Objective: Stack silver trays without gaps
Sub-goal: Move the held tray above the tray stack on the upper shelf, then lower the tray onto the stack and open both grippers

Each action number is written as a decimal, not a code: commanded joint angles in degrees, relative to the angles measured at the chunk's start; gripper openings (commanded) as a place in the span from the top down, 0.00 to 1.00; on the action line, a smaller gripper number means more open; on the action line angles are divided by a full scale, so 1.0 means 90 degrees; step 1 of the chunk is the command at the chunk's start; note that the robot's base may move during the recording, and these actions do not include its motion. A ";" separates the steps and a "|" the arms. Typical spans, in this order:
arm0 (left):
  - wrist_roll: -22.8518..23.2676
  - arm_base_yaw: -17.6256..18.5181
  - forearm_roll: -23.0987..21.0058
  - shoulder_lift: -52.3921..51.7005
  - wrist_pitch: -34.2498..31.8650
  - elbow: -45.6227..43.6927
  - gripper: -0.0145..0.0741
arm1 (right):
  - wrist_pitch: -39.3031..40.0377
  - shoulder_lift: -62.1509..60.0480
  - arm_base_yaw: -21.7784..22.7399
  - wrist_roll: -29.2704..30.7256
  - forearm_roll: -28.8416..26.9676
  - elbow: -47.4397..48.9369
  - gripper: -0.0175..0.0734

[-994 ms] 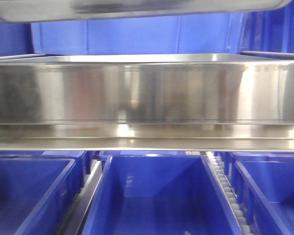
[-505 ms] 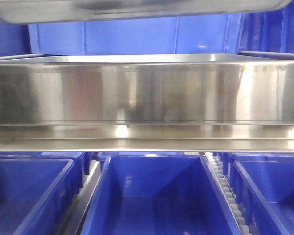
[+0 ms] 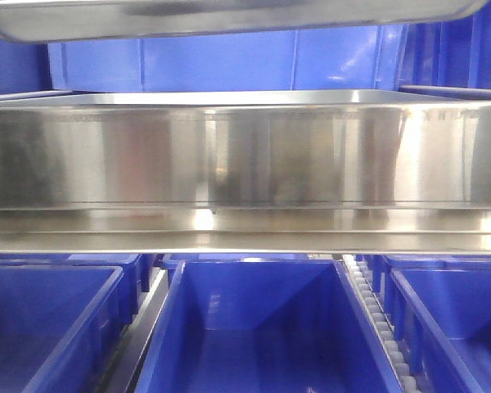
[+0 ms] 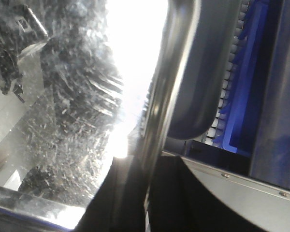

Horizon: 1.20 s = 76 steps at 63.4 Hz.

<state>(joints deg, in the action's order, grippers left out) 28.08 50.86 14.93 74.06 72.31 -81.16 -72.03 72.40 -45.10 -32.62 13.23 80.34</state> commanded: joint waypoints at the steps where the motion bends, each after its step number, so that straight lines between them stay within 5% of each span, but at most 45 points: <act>1: -0.0278 0.0124 -0.0092 -0.0133 -0.0080 -0.0136 0.89 | 0.0624 -0.0185 -0.0033 0.0163 0.0125 0.0269 0.75; 15: -0.0392 -0.0172 -0.0024 -0.0042 -0.0245 -0.0588 0.89 | 0.0907 -0.0177 0.0131 0.0163 0.0125 0.0328 0.75; 40: -0.0966 -0.1378 -0.0036 0.1425 -0.0300 -0.2081 0.89 | 0.1024 0.0829 0.1426 0.0400 -0.0108 0.1150 0.75; 62: -0.1017 -0.1614 -0.0163 0.2329 -0.0058 -0.2081 0.89 | 0.1067 0.1714 0.1483 0.0402 -0.0150 0.1158 0.74; 67: -0.1068 -0.1614 -0.0196 0.2408 -0.0058 -0.2070 0.85 | 0.1057 0.1739 0.1483 0.0407 -0.0150 0.1158 0.69; 76: -0.1223 -0.1678 -0.0439 0.2434 -0.0084 -0.2070 0.64 | 0.1076 0.1739 0.1483 0.0407 -0.0150 0.1158 0.44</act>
<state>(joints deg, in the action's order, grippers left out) 18.23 35.91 11.62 98.65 71.57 -97.97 -65.28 90.42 -32.00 -29.98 10.01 88.44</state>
